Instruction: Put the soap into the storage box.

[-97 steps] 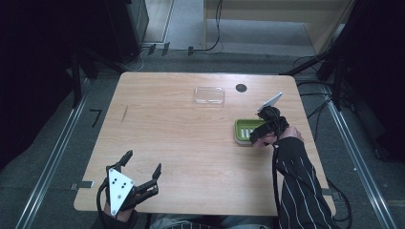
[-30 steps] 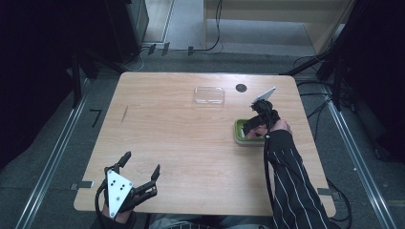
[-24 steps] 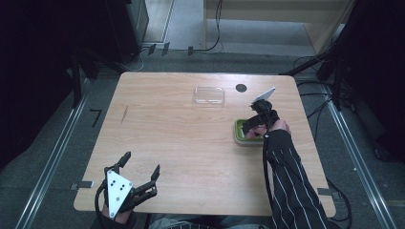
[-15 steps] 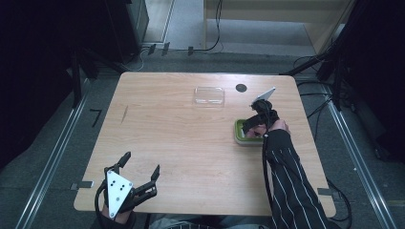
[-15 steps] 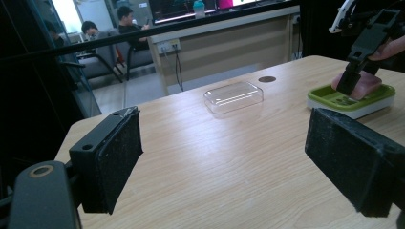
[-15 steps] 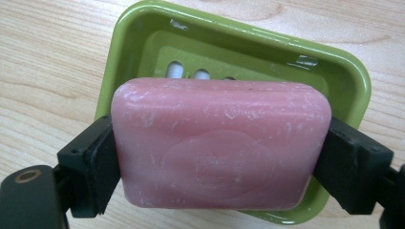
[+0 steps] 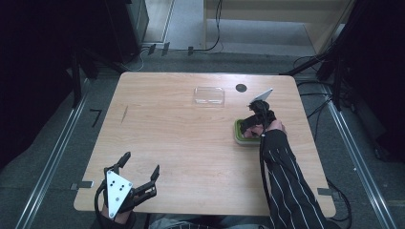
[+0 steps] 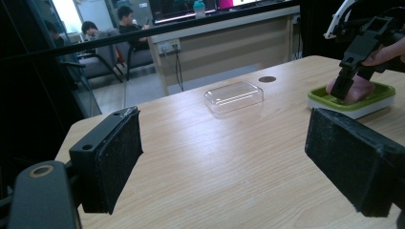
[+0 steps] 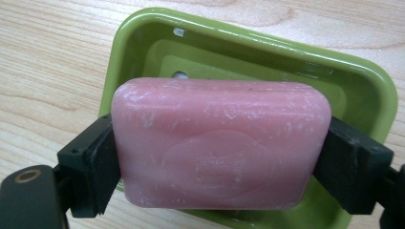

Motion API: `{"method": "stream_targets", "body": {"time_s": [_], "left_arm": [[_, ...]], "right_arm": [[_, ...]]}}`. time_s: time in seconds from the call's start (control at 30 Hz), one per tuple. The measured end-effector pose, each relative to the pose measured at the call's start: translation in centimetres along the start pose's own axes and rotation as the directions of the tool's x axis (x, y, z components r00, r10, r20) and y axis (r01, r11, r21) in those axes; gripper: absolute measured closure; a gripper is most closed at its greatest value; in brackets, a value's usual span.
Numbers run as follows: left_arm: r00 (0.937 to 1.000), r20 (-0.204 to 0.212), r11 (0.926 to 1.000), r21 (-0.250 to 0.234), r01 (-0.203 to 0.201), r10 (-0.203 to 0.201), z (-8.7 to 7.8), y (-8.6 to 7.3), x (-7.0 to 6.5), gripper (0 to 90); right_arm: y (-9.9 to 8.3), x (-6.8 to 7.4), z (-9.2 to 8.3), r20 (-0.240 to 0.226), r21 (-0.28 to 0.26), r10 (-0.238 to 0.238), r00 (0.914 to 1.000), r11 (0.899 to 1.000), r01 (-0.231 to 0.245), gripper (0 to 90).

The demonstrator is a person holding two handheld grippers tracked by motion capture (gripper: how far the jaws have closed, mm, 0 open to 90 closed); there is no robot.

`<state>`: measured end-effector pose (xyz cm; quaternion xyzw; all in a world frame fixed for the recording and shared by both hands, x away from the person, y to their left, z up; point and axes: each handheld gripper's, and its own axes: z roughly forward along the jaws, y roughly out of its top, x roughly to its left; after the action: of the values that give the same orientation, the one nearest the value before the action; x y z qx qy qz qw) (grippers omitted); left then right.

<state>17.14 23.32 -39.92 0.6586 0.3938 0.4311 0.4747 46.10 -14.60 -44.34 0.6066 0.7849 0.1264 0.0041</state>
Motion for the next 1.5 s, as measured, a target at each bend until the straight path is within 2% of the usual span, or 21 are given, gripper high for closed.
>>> {"method": "stream_targets", "body": {"time_s": [0.4, 0.73, 1.5], "left_arm": [[1.0000, 0.000, 1.0000, -0.001, 0.000, 0.000, 0.0, 0.0, 0.0, 12.5], [1.0000, 0.000, 1.0000, 0.000, 0.001, -0.001, 0.0, 0.0, 0.0, 12.5], [1.0000, 0.005, 1.0000, -0.004, -0.002, 0.002, 0.1, 0.0, 0.0, 12.5]], "right_arm": [[0.1, 0.2, 0.8, 0.009, 0.004, 0.028, 0.9996, 1.000, -0.028, 13.2], [0.2, 0.3, 1.0, 0.019, -0.005, 0.023, 0.9995, 1.000, -0.023, 13.1], [0.1, 0.3, 1.1, 0.011, -0.005, 0.034, 0.9994, 0.999, -0.034, 12.9]]}}
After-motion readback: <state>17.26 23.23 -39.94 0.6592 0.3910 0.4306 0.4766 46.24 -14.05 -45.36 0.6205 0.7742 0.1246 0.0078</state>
